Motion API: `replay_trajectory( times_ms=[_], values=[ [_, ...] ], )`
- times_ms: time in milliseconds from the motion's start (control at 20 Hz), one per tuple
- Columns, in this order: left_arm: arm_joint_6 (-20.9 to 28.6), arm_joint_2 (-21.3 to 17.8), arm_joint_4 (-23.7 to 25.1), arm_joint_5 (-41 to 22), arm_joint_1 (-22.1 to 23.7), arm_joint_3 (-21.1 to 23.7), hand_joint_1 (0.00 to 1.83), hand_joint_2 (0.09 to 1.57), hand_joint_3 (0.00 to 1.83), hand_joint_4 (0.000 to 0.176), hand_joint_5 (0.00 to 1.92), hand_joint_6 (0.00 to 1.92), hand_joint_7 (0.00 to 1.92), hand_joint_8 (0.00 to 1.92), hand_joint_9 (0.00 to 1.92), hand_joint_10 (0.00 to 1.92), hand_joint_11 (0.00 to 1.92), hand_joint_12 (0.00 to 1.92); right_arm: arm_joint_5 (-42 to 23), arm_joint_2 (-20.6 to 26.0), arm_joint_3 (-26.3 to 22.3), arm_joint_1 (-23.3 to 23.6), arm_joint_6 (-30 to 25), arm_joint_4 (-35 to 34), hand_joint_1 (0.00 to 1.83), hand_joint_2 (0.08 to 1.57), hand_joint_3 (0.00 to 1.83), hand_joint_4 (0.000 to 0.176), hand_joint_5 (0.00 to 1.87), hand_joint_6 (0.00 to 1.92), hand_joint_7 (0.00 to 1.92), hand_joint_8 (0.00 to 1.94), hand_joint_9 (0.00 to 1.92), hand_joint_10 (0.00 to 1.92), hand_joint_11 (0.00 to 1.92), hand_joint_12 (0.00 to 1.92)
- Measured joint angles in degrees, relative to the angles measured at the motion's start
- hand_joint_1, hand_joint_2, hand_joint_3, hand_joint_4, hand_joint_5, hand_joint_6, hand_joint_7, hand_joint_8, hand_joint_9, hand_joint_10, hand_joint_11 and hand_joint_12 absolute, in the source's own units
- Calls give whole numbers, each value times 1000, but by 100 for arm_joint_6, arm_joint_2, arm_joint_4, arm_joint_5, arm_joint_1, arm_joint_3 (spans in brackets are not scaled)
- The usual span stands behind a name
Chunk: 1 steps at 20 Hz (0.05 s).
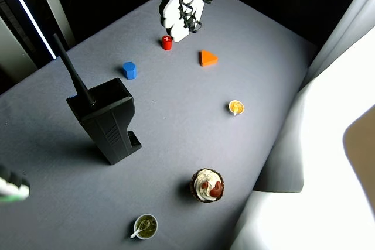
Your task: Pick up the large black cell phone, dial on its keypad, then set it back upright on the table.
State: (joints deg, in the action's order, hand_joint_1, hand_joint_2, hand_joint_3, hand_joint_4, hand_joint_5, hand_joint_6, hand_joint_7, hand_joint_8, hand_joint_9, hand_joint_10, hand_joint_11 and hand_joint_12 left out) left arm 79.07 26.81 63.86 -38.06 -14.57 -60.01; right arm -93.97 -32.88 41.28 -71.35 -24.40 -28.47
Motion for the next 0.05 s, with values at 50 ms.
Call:
replay_trajectory(
  times_ms=[50],
  values=[
    [7,-37,-9,-7,-2,9,8,1258,1,0,292,9,333,9,232,5,0,387,0,70,-129,-92,2,-118,141,943,0,27,29,0,51,1,67,1,0,479]
  ],
)
